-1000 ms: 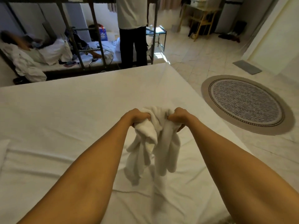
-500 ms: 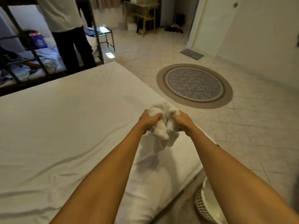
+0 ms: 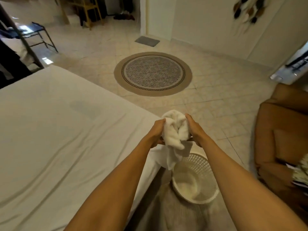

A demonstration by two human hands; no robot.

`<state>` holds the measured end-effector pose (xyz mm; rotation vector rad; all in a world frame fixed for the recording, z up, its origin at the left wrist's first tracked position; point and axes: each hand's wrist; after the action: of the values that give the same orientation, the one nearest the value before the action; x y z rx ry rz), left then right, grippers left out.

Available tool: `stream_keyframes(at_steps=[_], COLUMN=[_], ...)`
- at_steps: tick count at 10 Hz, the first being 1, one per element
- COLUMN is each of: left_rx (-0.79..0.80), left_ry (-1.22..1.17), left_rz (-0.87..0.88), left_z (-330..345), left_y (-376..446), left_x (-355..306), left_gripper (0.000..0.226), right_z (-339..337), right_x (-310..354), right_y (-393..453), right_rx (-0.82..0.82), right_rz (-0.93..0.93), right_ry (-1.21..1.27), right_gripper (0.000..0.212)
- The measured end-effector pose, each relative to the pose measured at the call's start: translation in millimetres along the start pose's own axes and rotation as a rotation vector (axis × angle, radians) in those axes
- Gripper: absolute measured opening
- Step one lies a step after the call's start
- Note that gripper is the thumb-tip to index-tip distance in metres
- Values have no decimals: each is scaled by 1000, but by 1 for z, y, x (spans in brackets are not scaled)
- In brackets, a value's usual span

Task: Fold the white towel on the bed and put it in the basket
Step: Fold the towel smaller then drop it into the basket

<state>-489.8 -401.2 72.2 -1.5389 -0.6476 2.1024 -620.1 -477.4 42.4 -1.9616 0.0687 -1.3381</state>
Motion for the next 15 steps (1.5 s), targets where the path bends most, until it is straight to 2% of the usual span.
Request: stream_keyframes(at_steps=[1, 2, 4, 5, 7, 8, 9, 10, 11, 12, 13, 15], left_rx=[63, 152, 239, 234, 289, 258, 183, 145, 104, 37, 49, 37], left_ry=[76, 126, 190, 267, 337, 364, 286, 196, 114, 55, 86, -111], left_rz=[-46, -76, -209, -328, -387, -418, -465, -494, -545, -561, -513, -538], left_z=[30, 54, 110, 130, 138, 134, 128, 121, 115, 107, 103, 88], left_y=[41, 71, 122, 146, 210, 246, 278, 307, 333, 361, 384, 406], left_x=[8, 11, 10, 12, 56, 94, 136, 181, 224, 263, 295, 348], left_gripper=[26, 27, 25, 28, 44, 50, 42, 31, 34, 35, 33, 44], right_z=[-33, -64, -113, -133, -151, -144, -134, -130, -129, -127, -124, -125], right_x=[-20, -39, -73, -99, -173, -209, -252, -290, -330, -368, -397, -431], right_y=[-4, 3, 2, 13, 63, 88, 114, 138, 163, 192, 217, 248], right_rx=[-99, -214, -354, -395, -414, -394, -383, -392, -375, -361, -357, -301], right_rz=[47, 114, 209, 246, 332, 354, 359, 354, 355, 392, 429, 395], right_ry=[23, 62, 180, 228, 372, 405, 435, 463, 443, 368, 333, 207], right_gripper=[83, 65, 73, 75, 104, 100, 89, 74, 56, 56, 60, 55])
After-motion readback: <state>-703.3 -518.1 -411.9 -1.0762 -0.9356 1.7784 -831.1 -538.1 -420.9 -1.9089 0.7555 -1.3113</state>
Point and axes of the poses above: each hand's wrist, its own y-axis towards the middle knuckle, its own z-axis out of the palm, x = y × z, and after that the axes turned 12 degrees about x, right-handed
